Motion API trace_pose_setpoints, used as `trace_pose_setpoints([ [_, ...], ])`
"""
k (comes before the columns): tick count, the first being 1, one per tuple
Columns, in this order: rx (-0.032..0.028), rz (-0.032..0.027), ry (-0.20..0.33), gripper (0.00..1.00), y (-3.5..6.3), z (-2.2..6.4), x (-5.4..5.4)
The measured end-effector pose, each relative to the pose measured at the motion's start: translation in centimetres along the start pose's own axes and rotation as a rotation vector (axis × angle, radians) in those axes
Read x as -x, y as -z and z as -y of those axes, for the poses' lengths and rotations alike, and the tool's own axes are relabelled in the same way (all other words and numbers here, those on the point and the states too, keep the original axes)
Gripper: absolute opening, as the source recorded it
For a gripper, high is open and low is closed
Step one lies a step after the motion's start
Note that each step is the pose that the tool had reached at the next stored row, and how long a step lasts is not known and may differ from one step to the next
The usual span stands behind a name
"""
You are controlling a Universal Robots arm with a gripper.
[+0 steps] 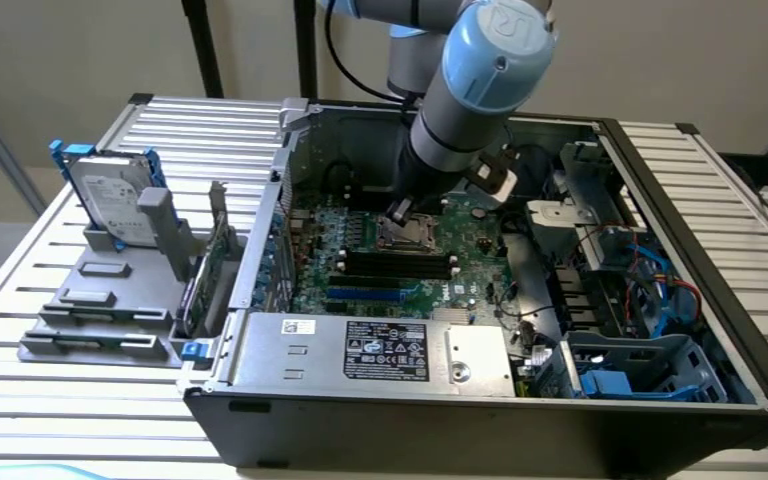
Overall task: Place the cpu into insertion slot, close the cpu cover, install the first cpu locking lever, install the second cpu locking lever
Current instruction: 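Install the second cpu locking lever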
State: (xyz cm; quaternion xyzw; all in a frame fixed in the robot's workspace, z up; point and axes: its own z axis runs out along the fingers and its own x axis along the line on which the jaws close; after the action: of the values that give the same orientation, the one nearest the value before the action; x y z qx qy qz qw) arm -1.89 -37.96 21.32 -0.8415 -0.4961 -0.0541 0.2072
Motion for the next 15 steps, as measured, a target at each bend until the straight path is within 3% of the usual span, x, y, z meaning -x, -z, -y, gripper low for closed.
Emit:
trace_pose_setpoints([
  [5, 0.0002, 0.0, 0.0, 0.11, 1.32, -0.14, 1.1],
  [15, 0.0018, 0.0007, 0.0, 0.11, 2.89, 0.83, 2.9],
])
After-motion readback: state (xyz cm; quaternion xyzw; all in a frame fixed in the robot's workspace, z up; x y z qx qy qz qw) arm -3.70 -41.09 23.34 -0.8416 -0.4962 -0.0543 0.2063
